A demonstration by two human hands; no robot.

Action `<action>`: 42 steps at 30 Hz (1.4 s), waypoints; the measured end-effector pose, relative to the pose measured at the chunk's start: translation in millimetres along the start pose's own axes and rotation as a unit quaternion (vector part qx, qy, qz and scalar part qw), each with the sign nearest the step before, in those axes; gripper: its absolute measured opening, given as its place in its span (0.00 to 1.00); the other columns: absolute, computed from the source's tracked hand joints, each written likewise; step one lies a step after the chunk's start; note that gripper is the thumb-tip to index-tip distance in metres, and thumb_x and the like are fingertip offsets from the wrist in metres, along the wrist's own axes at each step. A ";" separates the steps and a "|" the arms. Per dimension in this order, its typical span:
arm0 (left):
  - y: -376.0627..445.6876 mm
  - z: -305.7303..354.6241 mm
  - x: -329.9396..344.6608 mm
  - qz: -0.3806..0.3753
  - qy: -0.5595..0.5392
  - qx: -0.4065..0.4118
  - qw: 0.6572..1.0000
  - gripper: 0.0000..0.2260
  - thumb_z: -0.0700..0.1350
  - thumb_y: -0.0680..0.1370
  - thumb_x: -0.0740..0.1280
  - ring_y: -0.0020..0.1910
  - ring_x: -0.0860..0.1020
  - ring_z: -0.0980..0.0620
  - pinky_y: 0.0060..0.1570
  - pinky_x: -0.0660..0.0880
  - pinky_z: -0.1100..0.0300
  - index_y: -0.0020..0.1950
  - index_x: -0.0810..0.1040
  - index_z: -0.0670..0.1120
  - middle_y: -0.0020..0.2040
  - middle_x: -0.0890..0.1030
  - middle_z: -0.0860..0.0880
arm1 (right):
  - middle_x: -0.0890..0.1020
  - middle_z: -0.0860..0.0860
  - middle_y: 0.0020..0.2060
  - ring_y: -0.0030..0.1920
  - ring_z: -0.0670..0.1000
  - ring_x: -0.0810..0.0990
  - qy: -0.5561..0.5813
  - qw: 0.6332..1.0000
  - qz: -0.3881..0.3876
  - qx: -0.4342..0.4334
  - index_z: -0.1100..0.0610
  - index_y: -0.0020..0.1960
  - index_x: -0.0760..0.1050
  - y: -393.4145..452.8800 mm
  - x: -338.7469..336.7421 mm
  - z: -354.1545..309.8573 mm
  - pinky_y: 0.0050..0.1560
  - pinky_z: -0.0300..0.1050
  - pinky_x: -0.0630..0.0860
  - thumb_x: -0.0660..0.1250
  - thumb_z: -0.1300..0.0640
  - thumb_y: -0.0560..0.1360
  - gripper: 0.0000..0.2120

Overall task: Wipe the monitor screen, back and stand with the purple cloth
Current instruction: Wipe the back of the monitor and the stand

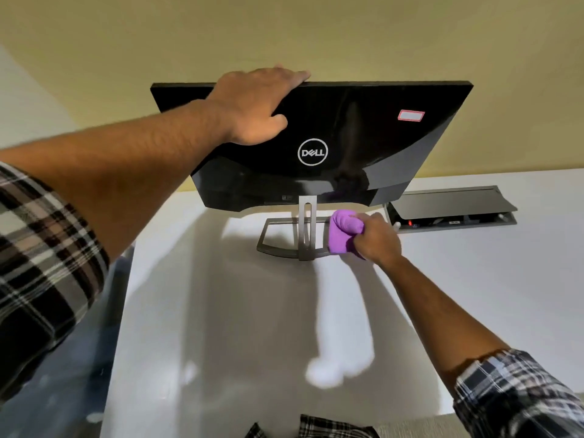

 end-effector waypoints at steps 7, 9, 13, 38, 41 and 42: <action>-3.9 -1.0 -4.9 -0.014 -0.003 -0.007 1.000 0.34 0.51 0.79 0.64 0.79 0.62 0.47 0.68 0.69 0.40 0.82 0.50 0.56 0.81 0.61 0.49 | 0.74 0.61 0.65 0.60 0.68 0.79 -0.011 0.997 -0.051 0.060 0.54 0.74 0.71 -61.3 56.4 -11.9 0.57 0.55 0.76 0.68 0.53 0.77 0.26; -9.9 -5.7 -3.9 -0.011 -0.002 -0.004 1.000 0.34 0.51 0.79 0.64 0.79 0.62 0.47 0.69 0.69 0.40 0.82 0.50 0.56 0.81 0.61 0.49 | 0.80 0.58 0.57 0.56 0.65 0.81 0.011 0.998 -0.038 0.043 0.58 0.56 0.78 -86.3 57.3 -23.4 0.49 0.49 0.75 0.66 0.56 0.75 0.11; -11.2 -6.9 -1.6 -0.002 0.000 0.002 1.000 0.34 0.53 0.79 0.64 0.78 0.62 0.47 0.68 0.69 0.40 0.82 0.51 0.56 0.80 0.62 0.49 | 0.79 0.59 0.54 0.54 0.64 0.77 -0.006 0.991 0.132 -0.034 0.59 0.57 0.81 -100.3 40.7 -34.5 0.45 0.50 0.73 0.67 0.58 0.72 0.15; -28.1 16.1 -2.6 -0.024 -0.023 0.004 0.999 0.34 0.53 0.79 0.63 0.79 0.60 0.48 0.68 0.68 0.40 0.82 0.50 0.57 0.81 0.60 0.50 | 0.83 0.52 0.49 0.48 0.55 0.82 0.042 0.998 -0.031 0.042 0.53 0.55 0.79 -88.7 78.0 -95.2 0.51 0.51 0.83 0.63 0.49 0.83 0.10; -30.6 16.9 -3.3 -0.029 -0.025 0.000 0.999 0.34 0.52 0.79 0.62 0.79 0.61 0.48 0.68 0.68 0.40 0.82 0.50 0.57 0.81 0.60 0.51 | 0.81 0.51 0.47 0.46 0.54 0.81 0.024 0.997 -0.050 0.057 0.54 0.54 0.77 -85.1 74.2 -91.5 0.46 0.47 0.79 0.63 0.47 0.83 0.11; -30.5 17.0 -3.7 -0.031 -0.025 -0.002 0.999 0.34 0.52 0.79 0.62 0.79 0.60 0.48 0.68 0.68 0.40 0.82 0.50 0.57 0.81 0.60 0.51 | 0.81 0.52 0.47 0.46 0.54 0.81 0.032 0.997 -0.047 0.054 0.55 0.53 0.77 -83.2 75.0 -89.4 0.46 0.47 0.80 0.64 0.48 0.83 0.10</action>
Point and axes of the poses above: each hand's wrist, its own y-axis towards the middle knuckle, its own x-axis out of the palm, z = x × y, the point moved 3 cm from there along y, towards the middle knuckle
